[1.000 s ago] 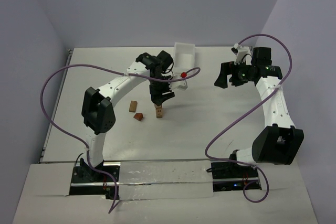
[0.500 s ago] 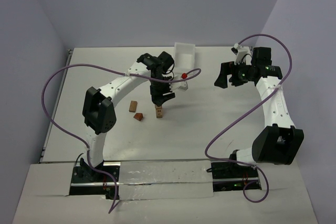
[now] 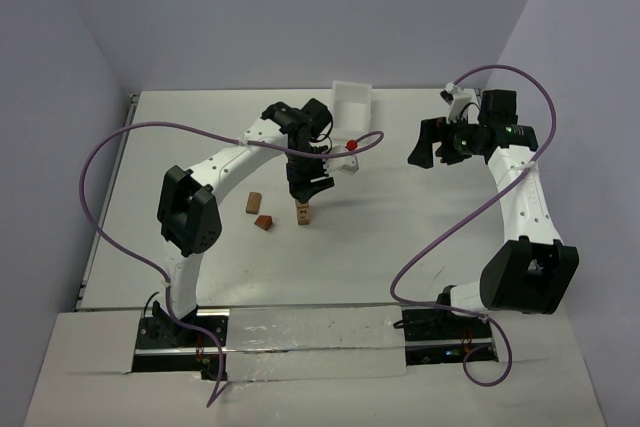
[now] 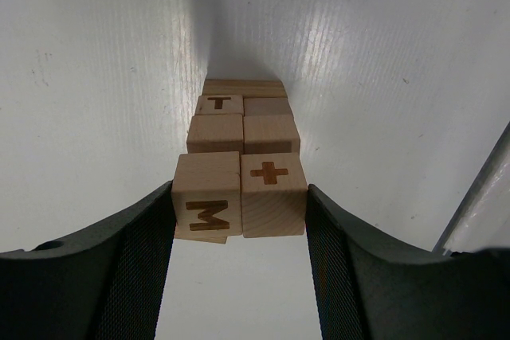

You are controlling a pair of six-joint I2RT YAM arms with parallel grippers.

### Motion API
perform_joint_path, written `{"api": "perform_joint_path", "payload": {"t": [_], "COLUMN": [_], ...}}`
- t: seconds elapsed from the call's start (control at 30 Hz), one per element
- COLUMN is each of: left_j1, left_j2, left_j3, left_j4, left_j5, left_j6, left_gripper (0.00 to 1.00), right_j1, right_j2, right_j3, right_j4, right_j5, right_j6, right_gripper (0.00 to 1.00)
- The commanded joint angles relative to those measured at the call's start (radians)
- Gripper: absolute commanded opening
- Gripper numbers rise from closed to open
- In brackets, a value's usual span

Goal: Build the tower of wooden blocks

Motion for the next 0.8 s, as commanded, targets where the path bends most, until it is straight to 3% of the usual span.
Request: {"api": "perform_joint_path", "payload": {"t": [0.0,0.77], "left_j1": [-0.011,-0.014], "left_j2": [0.000,0.011], "left_j3": [0.026,0.012], "left_j4": [0.013,0.028], "left_j5": [0.000,-0.011], "left_j6": [0.002,0.004], "left_gripper": [0.62,0.68], "right_j1": [0.000,0.000], "right_j2": [-0.001,0.009], "right_j3": [0.044,0.052], "right_j4": [-0.010,-0.014], "right_j5": [-0.019,-0.026], "right_j6": [-0.005,-0.004], "right_gripper": [1.00,1.00]}}
